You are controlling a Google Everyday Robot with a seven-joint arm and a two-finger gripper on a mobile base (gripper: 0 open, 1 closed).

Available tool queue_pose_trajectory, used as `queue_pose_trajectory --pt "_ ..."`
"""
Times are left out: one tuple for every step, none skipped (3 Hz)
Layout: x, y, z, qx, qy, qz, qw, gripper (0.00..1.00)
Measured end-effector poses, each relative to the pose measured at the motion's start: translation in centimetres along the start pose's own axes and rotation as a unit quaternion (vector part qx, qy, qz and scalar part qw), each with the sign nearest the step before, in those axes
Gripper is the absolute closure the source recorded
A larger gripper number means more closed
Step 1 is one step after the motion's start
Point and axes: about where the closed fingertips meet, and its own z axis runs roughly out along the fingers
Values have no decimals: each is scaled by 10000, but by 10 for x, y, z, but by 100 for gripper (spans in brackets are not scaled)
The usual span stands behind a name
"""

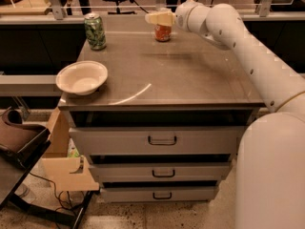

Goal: Move coke can near paper bowl

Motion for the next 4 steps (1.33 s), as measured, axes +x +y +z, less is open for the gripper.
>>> queue_pose_trajectory --pt "11 -8 10 -90 142 274 9995 0" --pt "18 -14 15 -168 313 415 9985 0" --pt "23 -17 19 -210 394 484 9978 0" --pt "30 -16 26 -275 411 571 9971 0"
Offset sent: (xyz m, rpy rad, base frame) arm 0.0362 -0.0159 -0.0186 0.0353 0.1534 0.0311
